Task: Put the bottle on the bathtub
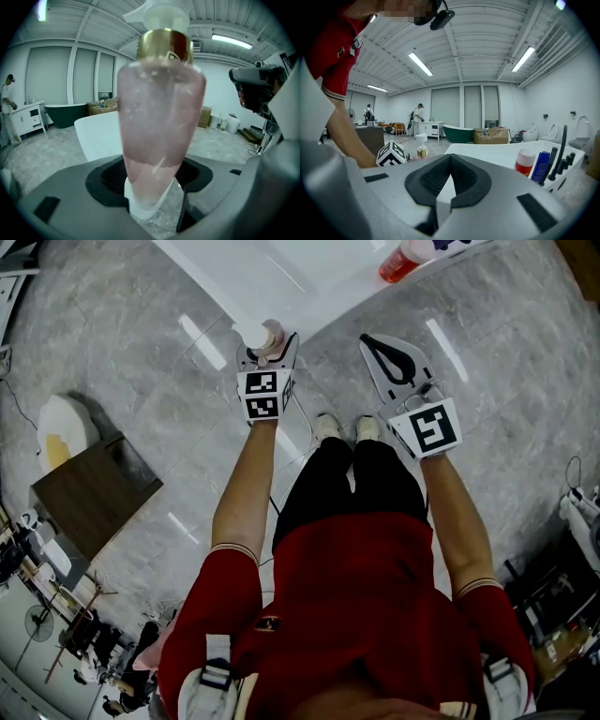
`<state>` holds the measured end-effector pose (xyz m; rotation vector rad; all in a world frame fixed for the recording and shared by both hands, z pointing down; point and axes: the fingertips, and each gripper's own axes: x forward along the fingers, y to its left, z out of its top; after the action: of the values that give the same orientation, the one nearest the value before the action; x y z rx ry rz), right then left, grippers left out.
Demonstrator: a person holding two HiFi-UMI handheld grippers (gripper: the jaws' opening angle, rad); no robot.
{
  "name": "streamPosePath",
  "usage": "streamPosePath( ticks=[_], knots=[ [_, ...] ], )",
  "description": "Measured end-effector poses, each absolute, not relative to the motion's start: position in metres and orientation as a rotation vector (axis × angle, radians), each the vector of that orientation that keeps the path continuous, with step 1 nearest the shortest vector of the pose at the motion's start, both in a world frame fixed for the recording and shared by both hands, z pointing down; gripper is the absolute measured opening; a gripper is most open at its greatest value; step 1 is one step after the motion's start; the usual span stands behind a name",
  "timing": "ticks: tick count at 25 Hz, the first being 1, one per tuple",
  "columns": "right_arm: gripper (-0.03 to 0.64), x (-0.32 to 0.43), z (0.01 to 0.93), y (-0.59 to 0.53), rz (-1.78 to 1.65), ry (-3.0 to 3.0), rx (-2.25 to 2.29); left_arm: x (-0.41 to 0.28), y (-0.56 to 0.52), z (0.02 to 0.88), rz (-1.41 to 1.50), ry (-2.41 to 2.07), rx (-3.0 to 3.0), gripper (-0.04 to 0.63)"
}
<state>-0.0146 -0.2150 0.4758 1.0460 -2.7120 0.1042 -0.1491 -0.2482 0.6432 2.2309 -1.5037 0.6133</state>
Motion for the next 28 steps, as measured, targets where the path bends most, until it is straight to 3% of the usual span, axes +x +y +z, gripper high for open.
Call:
streamPosePath(
  ticks=[28],
  knots=[
    [-0.005, -0.032, 0.427, -0.199, 0.080, -2.795, 0.960, -0.164, -0.179, 0.530, 0.359, -1.729, 2.183, 0.278]
  ],
)
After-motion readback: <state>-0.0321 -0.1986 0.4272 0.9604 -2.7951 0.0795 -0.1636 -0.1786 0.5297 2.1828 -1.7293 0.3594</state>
